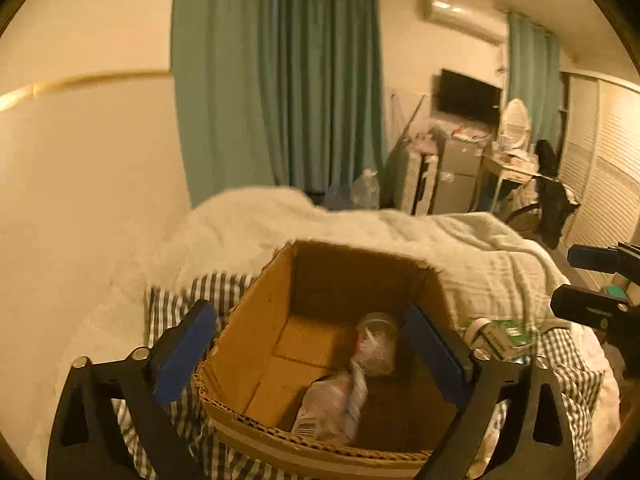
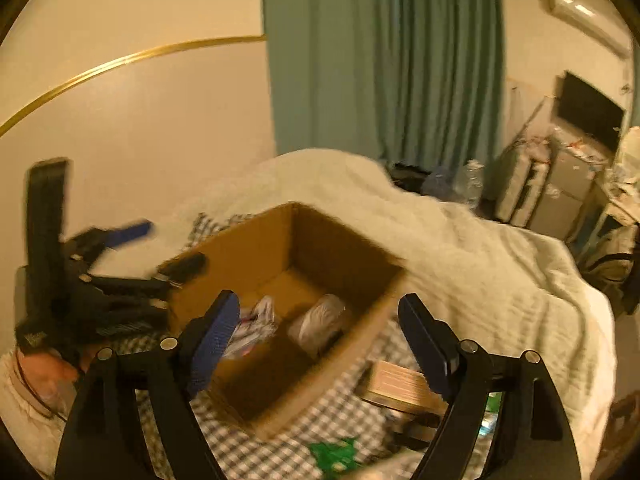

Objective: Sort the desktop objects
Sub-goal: 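Carry the silver snack bag in the left tool to the box while the right carries the cup, then grasp the green medicine box with the right tool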

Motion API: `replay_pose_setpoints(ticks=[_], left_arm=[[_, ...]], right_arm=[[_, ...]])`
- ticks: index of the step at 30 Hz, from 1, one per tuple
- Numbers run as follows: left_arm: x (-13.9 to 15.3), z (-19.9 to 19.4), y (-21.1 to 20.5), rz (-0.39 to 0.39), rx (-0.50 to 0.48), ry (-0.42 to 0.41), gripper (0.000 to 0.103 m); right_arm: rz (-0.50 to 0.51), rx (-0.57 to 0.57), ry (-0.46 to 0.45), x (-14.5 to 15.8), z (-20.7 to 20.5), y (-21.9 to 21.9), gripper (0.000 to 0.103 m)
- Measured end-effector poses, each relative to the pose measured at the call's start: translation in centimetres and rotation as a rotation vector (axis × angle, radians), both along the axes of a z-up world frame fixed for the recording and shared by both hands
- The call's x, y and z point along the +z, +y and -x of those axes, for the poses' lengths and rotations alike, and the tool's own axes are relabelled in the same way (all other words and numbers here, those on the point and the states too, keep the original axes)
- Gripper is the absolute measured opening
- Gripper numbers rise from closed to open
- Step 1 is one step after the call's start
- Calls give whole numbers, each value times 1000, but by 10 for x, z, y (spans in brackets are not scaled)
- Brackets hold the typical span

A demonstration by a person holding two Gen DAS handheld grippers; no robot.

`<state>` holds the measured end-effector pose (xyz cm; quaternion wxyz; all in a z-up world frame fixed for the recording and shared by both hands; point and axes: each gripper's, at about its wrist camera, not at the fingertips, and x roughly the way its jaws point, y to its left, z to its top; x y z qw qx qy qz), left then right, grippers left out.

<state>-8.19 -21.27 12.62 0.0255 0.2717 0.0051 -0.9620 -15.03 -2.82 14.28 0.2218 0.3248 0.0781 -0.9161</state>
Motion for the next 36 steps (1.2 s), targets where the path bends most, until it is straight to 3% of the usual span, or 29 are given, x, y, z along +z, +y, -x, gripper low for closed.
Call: replay_pose_setpoints(ticks=[8,13,19,24,26,32,36], left_arm=[[13,-22,59,-63,-49,-50,103],[-24,-19,122,-90,-138,-145,103],[-86,1,202,-29,-215,-277,103],[-137,22,228,63,-201,-346,103],[-156,36,223,58,-199,-377,103],[-184,51,218,107,-238,-398,103],[-200,57,221,100,-265,-393,103]], right_arm=[[13,-186,-14,1,-45,107,86],[45,-306,-84,-25,-62,173,90],[65,-367,-155,-60,-63,218,98],[112,-390,-225,-96,-47,236,99],[124,-397,-250,-111,-37,236,99],[160,-372,-332,-157,12,222,103],[174,-357,-374,-181,47,204,103]])
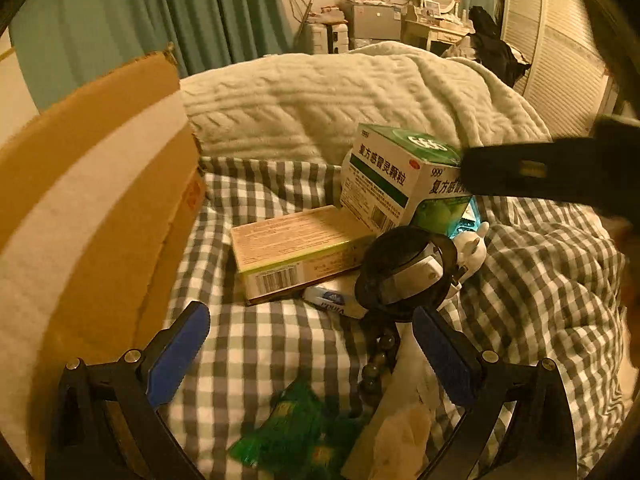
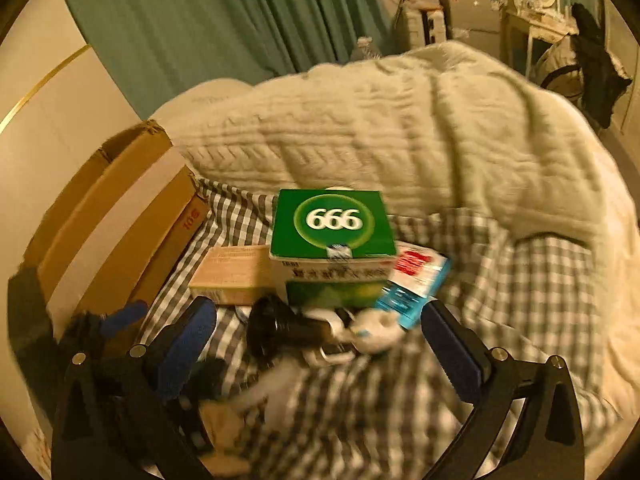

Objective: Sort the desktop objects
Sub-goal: 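Grasp the green medicine box with the right tool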

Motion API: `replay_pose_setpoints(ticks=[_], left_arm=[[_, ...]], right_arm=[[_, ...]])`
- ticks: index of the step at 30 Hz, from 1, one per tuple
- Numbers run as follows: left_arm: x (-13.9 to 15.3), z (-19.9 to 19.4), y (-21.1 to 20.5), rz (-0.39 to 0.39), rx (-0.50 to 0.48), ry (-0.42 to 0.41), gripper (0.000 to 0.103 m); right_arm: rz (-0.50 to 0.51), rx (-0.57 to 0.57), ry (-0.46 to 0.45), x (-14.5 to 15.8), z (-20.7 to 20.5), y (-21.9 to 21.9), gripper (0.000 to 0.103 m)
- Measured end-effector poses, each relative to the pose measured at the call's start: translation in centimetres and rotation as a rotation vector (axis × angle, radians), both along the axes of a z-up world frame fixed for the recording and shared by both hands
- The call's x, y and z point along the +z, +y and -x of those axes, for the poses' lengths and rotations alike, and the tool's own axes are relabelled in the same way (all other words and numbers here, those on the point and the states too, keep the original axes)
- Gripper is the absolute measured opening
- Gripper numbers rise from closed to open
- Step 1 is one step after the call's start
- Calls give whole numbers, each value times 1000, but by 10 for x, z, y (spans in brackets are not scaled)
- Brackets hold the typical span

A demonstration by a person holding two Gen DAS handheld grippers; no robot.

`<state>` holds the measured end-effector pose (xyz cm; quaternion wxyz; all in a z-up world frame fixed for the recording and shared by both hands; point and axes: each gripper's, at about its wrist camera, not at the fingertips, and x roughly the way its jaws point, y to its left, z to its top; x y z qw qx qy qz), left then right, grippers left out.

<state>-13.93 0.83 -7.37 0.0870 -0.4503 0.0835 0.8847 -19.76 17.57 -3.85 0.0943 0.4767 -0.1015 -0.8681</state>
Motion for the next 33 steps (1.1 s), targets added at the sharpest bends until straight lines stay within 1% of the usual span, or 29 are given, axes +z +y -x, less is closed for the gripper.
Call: replay_pose_setpoints(ticks=[2,4,6,8,9,12,14,15,18,21,22,25,29,30,31,32,33], left_arm=[[-3,0,-1,-23,-10,11,103],[-6,-2,-2,-59,-22,20,103],[-8,0,0,-69,-40,17,103],[-8,2,3,-76,-52,32,103],[-8,3,5,-78,-57,35,103],[-10,8,9,-94,-80,35,103],[-12,11,13,-103,-97,34,103],[-13,12,15,-107,-105,37,103],[-15,14,21,-132,-130,33,103],[-16,15,30,-140,-152,33,103],[-16,15,35,-133,-159,33,103],[-19,16,49,-114,-190,33,103],[-27,17,64,-69,-244,22,103],[-30,17,68,-53,-254,18,96],[-31,17,72,-31,-256,19,76],[-34,18,74,-15,-260,9,63],[-36,19,77,8,-256,-4,57]], right_arm=[[-5,3,-24,-13,16,-7,103],[-33,-7,-34,-25,30,-12,103],[-57,-22,-33,-32,39,-13,103],[-63,-33,-36,-41,50,-11,103],[-56,-35,-39,-44,54,-9,103],[26,-27,-72,-54,68,-1,103],[83,-22,-68,-58,72,6,102],[102,-3,-51,-59,72,8,94],[75,27,-3,-53,63,12,94],[52,14,75,-34,43,27,94],[43,2,109,-25,34,36,94],[25,-20,158,-6,15,57,94],[17,-43,174,6,-3,80,94],[18,-49,174,7,-6,83,94],[21,-57,175,8,-12,88,94],[20,-61,173,8,-16,92,94],[16,-69,170,7,-20,96,94]])
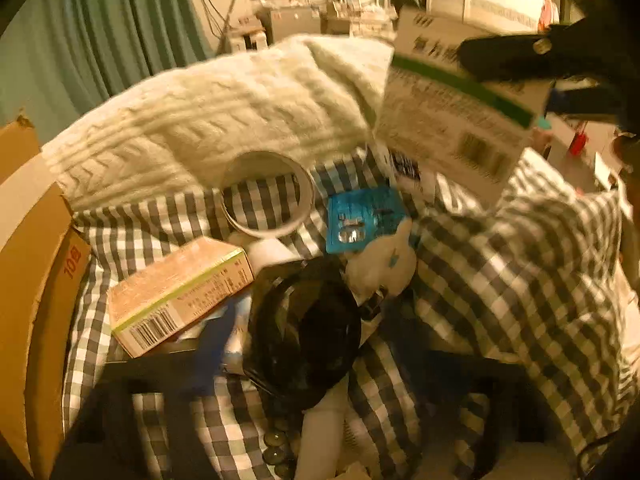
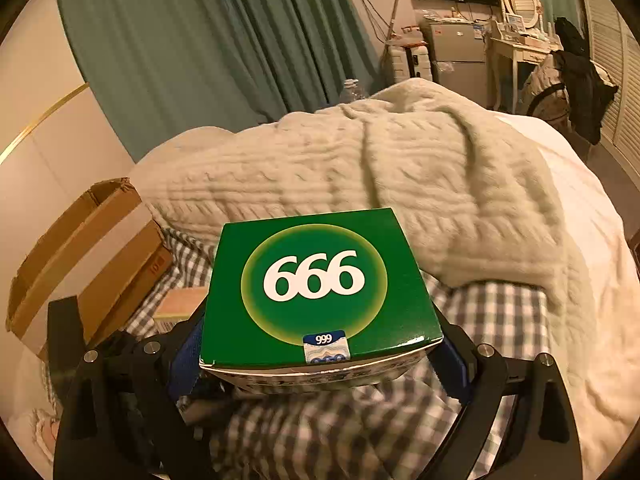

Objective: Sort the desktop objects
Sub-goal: 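Grasp the green medicine box with the right tool, then carry the green box into the cardboard box and open the right tool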

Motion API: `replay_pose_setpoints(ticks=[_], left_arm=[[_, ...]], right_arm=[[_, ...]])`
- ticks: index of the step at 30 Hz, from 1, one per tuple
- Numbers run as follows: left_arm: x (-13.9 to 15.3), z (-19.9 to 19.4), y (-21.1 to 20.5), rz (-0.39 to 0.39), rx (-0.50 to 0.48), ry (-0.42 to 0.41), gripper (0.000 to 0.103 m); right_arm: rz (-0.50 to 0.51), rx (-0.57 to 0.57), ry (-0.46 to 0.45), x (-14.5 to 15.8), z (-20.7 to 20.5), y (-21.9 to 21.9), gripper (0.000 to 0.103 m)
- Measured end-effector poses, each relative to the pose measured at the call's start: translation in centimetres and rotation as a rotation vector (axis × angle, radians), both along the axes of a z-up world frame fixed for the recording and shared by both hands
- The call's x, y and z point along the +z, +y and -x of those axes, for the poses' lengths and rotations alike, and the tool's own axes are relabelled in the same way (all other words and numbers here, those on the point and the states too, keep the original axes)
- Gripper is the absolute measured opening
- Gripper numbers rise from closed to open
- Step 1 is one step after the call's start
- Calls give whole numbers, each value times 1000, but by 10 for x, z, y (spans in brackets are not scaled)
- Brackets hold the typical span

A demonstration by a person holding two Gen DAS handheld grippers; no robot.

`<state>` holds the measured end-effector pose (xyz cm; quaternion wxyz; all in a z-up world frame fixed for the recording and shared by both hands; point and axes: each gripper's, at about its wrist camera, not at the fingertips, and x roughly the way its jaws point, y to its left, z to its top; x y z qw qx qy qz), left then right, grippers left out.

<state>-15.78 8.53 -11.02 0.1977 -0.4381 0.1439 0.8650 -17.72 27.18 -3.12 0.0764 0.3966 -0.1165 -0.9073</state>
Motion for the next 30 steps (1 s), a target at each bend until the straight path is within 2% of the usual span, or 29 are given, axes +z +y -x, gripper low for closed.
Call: replay_pose_setpoints(ticks=[4,8,16,19,21,25,27,30], left_arm=[[3,-5,-1,6,0,3,55],[24,-15,-9,-22,22,31,55],[112,-27,-50,-75,113,106,55],[156,-29,-77,-134,150,127,55],[187,-31,-101,-182,180,141,55],[231,-33,-150,-205,248,196,55],[242,-32,-177,-184,285,223,55],[241,-26,-220,-162,353,223,55]], right_arm=[[-9,-11,-11,0,-7,2,94],[-21,2,-10,8,-19,-1,94],[-105,58,65,65,-44,-28,94],[-115,82,107,92,-50,-42,94],[-115,105,137,112,-52,-57,94],[-88,191,185,146,-48,-101,94],[-54,256,205,160,-43,-133,94],[-42,328,226,170,-31,-180,94]])
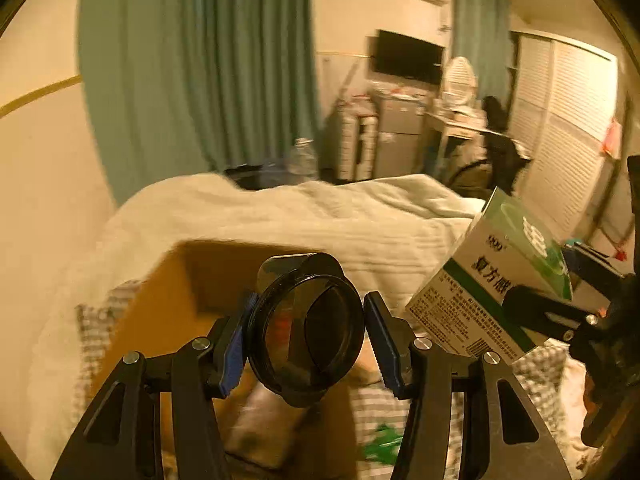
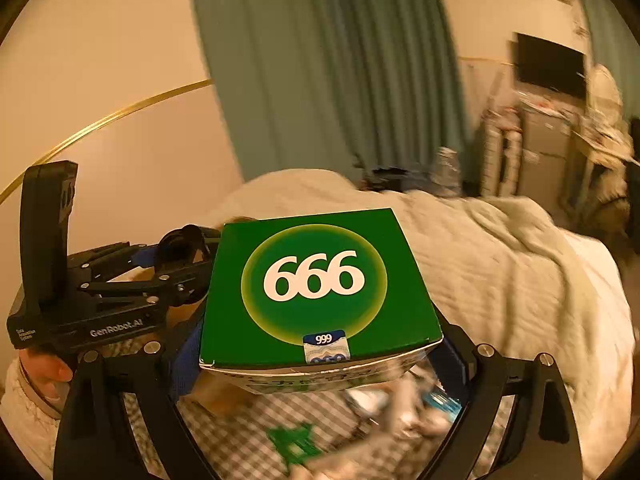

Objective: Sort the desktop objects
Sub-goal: 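Carry the green box into the cardboard box and open the right tool, then grasp the white cloth with the right tool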

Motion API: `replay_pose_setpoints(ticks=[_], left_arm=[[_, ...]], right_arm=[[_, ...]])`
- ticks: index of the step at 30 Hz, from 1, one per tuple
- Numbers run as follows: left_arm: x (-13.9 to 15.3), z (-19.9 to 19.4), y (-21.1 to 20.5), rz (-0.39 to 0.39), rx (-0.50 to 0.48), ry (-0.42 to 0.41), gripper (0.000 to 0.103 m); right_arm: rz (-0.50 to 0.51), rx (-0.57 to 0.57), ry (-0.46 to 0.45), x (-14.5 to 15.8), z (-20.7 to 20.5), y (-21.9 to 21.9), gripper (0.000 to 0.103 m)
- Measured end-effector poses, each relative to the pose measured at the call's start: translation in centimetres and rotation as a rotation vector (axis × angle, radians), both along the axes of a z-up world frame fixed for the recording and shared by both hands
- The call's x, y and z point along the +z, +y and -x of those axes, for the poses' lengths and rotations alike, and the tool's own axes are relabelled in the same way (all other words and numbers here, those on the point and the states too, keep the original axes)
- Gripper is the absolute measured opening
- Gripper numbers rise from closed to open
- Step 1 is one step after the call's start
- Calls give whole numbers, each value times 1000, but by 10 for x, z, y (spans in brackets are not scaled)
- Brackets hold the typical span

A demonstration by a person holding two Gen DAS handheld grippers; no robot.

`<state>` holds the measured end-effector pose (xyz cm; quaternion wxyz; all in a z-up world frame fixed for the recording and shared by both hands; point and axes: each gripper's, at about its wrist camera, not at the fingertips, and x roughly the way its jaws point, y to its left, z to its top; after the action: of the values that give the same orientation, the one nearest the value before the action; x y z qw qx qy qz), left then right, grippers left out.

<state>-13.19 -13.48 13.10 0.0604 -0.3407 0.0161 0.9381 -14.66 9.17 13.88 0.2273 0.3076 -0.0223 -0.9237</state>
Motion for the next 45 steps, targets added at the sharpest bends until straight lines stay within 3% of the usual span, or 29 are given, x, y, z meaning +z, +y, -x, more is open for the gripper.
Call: replay_pose_setpoints(ticks=[5,9,11,12,13,20,27,31,34,38,43,44,45], left_arm=[[-24,11,-65,-13,104,-43,55],[-47,18,-77,33,141,-43,58],[-54,23,-82,29,140,-54,77],[-56,23,-83,29,153,-51,94],[-57,22,-85,28,174,-36,101],[-43,4,-71,-74,137,0,102],[-40,-48,8,-72,-15,-36,101],[-61,-78,58,-64,-95,-79,101],[-90,-94,91,-43,-137,-137,102],[-121,-105,110,52,-77,-154,102],[-152,-116,98,73,-58,-200,101],[-157,-119,98,82,-56,-200,101],[-163,-122,95,86,-58,-207,101]], right_arm=[[27,107,-39,-10,36,-71,94],[35,150,-44,-24,52,-101,96],[68,175,-56,-32,61,-110,100],[75,170,-52,-34,63,-110,103],[72,144,-41,-35,63,-109,103],[42,14,-37,-33,44,-54,103],[-65,-65,-122,-54,-18,24,103],[-143,-81,-175,-93,-69,55,101],[-102,-79,-247,-125,-85,66,95],[-98,-44,-352,-181,-87,49,73],[-37,17,-508,-233,-60,17,68],[-41,15,-535,-243,-54,13,62],[-39,12,-560,-252,-50,12,51]])
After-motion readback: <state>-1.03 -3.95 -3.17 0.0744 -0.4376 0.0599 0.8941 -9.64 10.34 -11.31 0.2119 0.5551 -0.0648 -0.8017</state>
